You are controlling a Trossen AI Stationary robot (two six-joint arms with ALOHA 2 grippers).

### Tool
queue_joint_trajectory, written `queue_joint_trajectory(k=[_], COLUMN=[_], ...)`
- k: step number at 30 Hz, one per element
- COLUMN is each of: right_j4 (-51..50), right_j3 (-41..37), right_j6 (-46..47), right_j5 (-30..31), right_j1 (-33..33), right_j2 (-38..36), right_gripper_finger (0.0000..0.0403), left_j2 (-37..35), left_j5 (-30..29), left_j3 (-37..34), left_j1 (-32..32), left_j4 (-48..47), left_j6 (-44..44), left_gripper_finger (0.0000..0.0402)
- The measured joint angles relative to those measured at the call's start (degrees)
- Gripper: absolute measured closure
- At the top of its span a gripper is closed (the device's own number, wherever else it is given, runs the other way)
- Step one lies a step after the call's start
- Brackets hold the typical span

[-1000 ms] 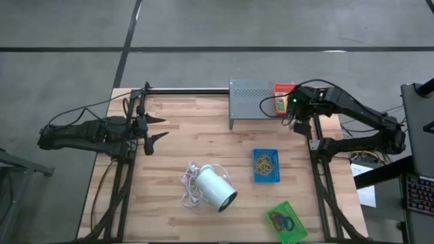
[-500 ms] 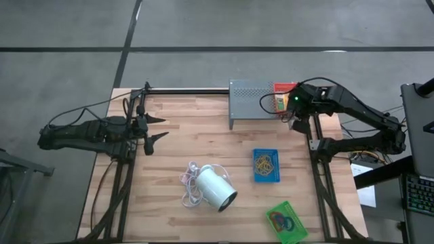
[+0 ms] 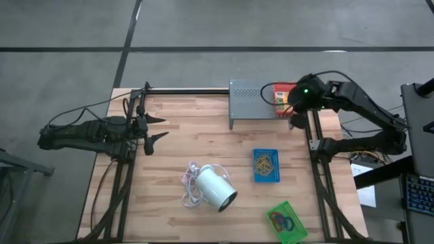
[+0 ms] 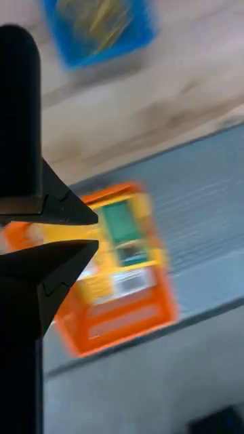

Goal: Pick & Place Office Desk Supplies
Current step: Put the blue bin with the sorted rubber bands on the shelf

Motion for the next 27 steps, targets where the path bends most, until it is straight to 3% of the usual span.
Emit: queue_joint_trajectory(k=[3,9,15,22,27], right_j4=[3.3,3.7,2.3,1.3,2.2], right_j3=[2.6,5.2,3.7,-0.4,-4.7], right_j6=[4.2,15.3,19.5,17.3,21.4], right_j5=[-5.7,-7.1,-16.8,-17.9,-17.9], right_j1=[0.0,0.0,1.4,8.8,16.4], right_j2=[-0.1,0.0,0.0,0.1,0.1], right_gripper_finger=[0.036,0.0358,0.0356,0.0338,0.0315], left_j2=[0.0,0.0,0.0,0.0,0.0], left_j5=[0.0,0.0,0.0,0.0,0.0], left_j3=[0.0,0.0,0.0,0.0,0.0], left_j1=[0.0,0.0,0.0,0.0,0.0], left_j4=[0.0,0.0,0.0,0.0,0.0], left_j6=[0.0,0.0,0.0,0.0,0.0], left_gripper_finger=[0.0158,0.0158,0.0158,0.0158,0.0158])
